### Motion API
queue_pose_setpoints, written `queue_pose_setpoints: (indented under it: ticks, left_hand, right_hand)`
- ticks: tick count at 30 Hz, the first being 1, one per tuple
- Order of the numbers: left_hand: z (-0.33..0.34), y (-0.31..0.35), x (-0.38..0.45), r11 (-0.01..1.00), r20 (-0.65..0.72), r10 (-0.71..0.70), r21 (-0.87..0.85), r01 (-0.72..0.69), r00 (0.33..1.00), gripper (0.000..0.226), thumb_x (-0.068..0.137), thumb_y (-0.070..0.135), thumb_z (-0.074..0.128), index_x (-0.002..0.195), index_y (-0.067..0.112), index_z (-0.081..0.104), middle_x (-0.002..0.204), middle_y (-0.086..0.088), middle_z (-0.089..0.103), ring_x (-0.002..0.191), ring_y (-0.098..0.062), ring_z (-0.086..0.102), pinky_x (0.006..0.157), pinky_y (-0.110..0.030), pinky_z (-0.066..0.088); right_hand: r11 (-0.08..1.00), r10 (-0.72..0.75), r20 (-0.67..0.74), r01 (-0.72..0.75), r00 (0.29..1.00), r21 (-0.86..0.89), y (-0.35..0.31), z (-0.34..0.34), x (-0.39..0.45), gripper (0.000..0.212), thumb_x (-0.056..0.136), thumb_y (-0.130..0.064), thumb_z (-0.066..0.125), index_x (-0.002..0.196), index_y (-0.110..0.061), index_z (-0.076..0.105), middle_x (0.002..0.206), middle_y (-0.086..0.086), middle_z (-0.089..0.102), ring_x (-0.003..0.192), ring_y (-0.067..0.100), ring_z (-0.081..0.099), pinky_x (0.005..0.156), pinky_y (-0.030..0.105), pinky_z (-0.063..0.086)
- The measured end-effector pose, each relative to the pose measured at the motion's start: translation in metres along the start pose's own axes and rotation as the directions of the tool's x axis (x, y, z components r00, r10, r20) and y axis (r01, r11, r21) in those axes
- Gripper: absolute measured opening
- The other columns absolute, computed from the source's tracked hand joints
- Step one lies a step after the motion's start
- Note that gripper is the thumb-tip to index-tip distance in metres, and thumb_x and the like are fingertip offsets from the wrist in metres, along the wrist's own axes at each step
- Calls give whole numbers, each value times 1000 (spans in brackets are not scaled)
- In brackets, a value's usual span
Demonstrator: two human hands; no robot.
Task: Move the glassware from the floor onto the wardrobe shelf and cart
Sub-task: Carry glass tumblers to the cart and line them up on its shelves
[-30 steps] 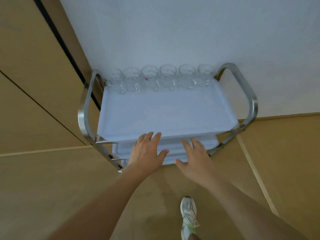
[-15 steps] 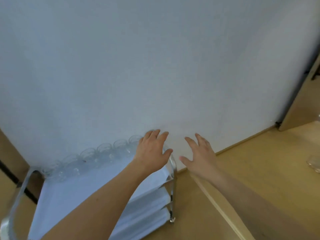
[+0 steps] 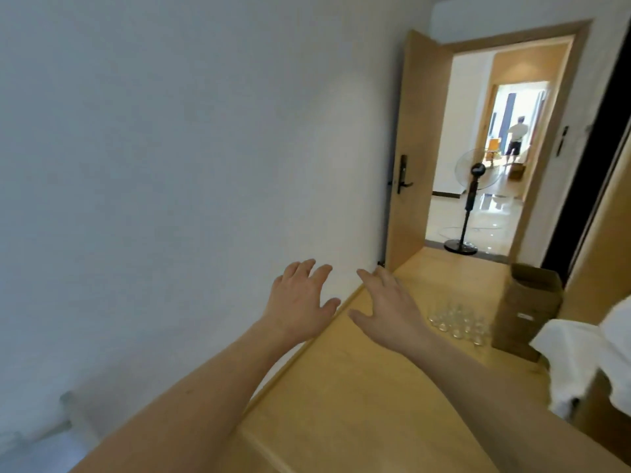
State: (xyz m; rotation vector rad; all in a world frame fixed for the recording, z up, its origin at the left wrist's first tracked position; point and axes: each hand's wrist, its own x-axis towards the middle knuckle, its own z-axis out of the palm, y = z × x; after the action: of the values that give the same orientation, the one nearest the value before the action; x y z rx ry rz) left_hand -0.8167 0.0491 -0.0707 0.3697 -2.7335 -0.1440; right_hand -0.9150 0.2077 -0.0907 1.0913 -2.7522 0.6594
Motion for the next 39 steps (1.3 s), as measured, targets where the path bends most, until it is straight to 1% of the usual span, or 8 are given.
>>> queue_pose_setpoints:
  ticks: [5, 10, 15, 18, 24, 31, 35, 39]
  left_hand:
    - [48, 47, 86, 982, 47, 182, -53, -180, 982, 67, 96, 54, 49, 155, 28, 29, 162, -7, 27, 149, -28, 21, 118, -46, 27]
    - [98, 75, 175, 932, 37, 346, -130, -338, 938, 66, 95, 54, 52, 153, 28, 33, 160, -7, 31, 147, -27, 25, 117, -45, 30]
    - [135, 101, 254, 846, 60, 507, -227, -483, 860, 67, 96, 54, 51, 154, 28, 31, 162, -6, 28, 148, -26, 23, 119, -45, 29]
    - [148, 118, 298, 785, 59, 590, -274, -555, 805, 66, 97, 53, 51, 154, 28, 30, 163, -5, 27, 149, -26, 22, 118, -45, 30]
    - [185, 162, 357, 686, 45, 691, -357, -634, 721, 60, 95, 50, 56, 149, 28, 39, 156, -3, 37, 143, -25, 30, 113, -43, 34]
    - [227, 245, 410, 596, 38, 773, -389, -703, 634, 62, 94, 51, 56, 149, 28, 38, 155, -3, 38, 142, -27, 32, 114, -44, 36]
    - [249, 316, 444, 568, 22, 797, -365, -738, 603, 61, 93, 55, 55, 145, 26, 43, 155, -3, 39, 142, -27, 32, 114, -46, 37]
    - [265, 398, 470, 530, 26, 828, -364, -766, 560, 63, 94, 56, 55, 147, 27, 40, 157, -2, 37, 145, -28, 30, 117, -49, 34]
  right_hand:
    - [982, 182, -48, -184, 982, -50, 76, -19, 34, 79, 94, -53, 56, 158, -29, 17, 166, 9, 11, 151, 29, 11, 120, 41, 20]
    - [925, 357, -125, -369, 926, -93, 132, -21, 71, 79, 94, -55, 57, 158, -33, 16, 167, 6, 10, 153, 29, 11, 121, 43, 21]
    - [848, 500, -202, -524, 842, -84, 177, -24, 109, 78, 92, -57, 59, 156, -35, 19, 167, 2, 14, 153, 28, 15, 121, 47, 25]
    - [782, 592, -232, -620, 772, -65, 196, -27, 127, 77, 92, -56, 59, 155, -35, 21, 166, 1, 15, 152, 26, 17, 120, 45, 25]
    - [635, 732, -266, -770, 627, -68, 240, -33, 144, 77, 94, -58, 54, 157, -35, 16, 167, 0, 11, 153, 26, 13, 122, 43, 20]
    - [526, 781, -331, -844, 530, -110, 323, -60, 146, 77, 94, -60, 51, 157, -32, 16, 166, 1, 15, 151, 25, 17, 121, 40, 21]
    - [506, 783, -396, -861, 480, -45, 390, -91, 147, 79, 92, -61, 54, 157, -35, 18, 167, 0, 16, 153, 26, 14, 120, 42, 23]
    - [474, 795, -434, -880, 424, 8, 459, -123, 143, 78, 91, -61, 56, 156, -35, 22, 166, -2, 19, 152, 26, 17, 119, 44, 26]
